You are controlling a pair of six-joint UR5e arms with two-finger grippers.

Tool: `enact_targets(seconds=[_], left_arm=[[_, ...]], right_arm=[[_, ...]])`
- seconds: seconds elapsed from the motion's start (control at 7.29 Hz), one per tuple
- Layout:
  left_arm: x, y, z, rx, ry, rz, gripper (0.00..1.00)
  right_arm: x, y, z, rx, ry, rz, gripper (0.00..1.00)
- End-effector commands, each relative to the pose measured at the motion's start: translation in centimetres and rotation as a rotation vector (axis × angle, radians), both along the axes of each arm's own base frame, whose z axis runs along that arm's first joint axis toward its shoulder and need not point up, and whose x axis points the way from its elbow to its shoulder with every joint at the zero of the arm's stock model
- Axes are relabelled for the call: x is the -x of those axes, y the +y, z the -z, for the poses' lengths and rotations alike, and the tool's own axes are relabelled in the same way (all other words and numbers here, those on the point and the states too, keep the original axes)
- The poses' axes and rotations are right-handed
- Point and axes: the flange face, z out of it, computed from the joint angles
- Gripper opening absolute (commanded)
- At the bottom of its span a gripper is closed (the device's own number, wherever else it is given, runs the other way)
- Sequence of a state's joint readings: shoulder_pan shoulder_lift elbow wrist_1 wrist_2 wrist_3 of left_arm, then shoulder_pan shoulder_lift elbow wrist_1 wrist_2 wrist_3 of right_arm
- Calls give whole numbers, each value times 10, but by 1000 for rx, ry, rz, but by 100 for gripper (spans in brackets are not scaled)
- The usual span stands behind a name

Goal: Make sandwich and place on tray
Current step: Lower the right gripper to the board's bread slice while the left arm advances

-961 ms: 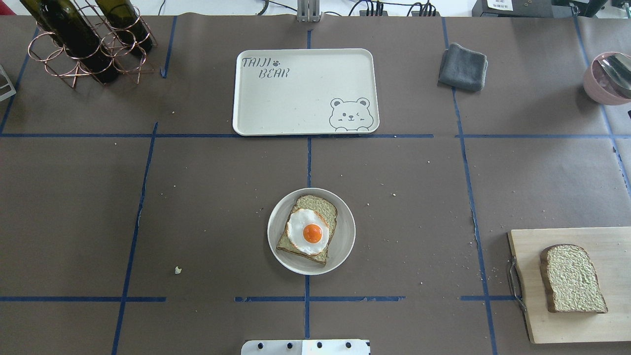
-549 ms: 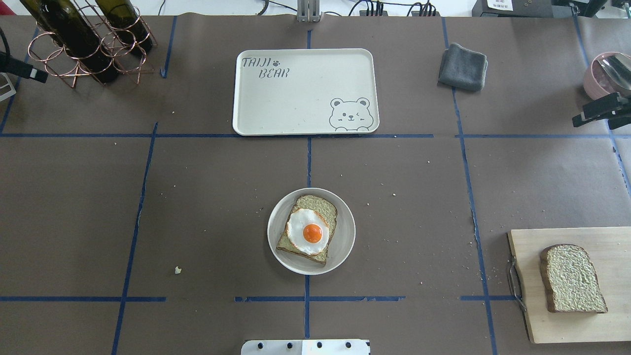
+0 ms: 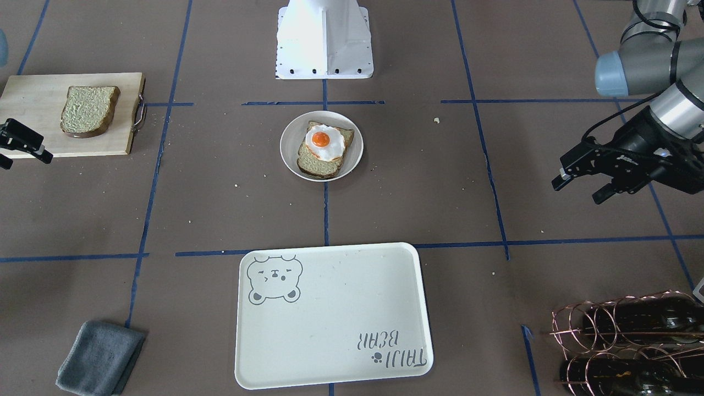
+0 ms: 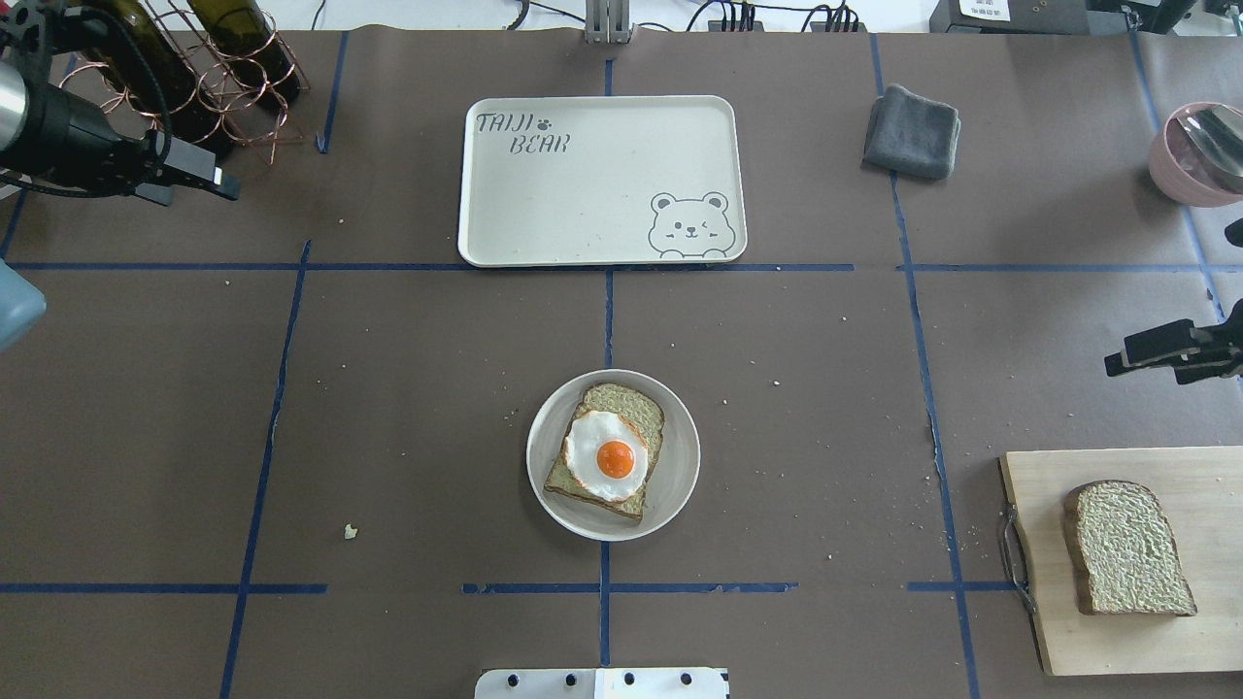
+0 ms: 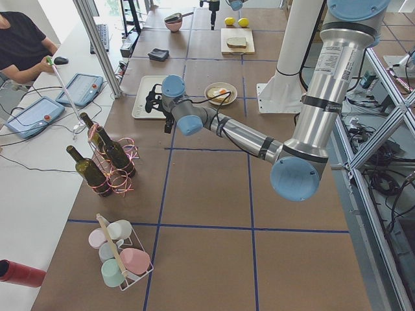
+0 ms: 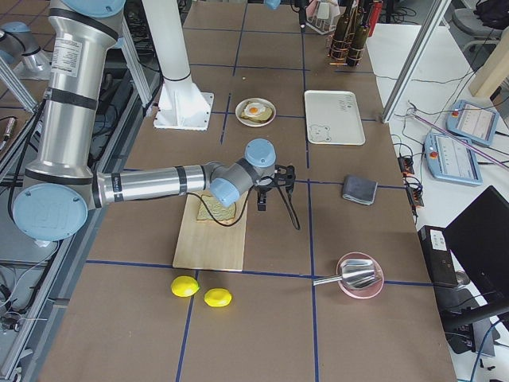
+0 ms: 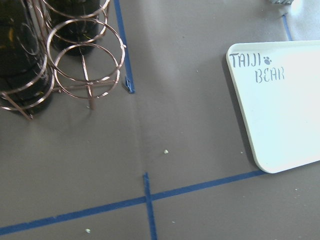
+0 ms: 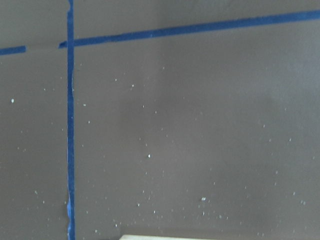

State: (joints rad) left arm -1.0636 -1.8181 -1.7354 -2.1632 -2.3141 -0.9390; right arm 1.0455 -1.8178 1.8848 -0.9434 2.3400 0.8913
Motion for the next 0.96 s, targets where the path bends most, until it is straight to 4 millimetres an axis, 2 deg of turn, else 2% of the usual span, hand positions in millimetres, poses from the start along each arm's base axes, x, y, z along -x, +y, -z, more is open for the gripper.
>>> enact_targets(seconds=[0.0,0.14,0.27,0.55,0.82], left_arm=[[-37,25,23,61,33,11,100],[-39,29,29,69,44,12,100],[-40,29,29,70,44,11,100],[-43,29,26,74,41,7,100],[-45,26,28,72,41,6,100]], right_arm=[[35,64,-16,17,41,10,100],[42,88,-36,-1,104,36,100],[46,98,-45,0,129,56,100],[39,113,-60,4,135,86,100],[39,118,-78,18,150,102,99]])
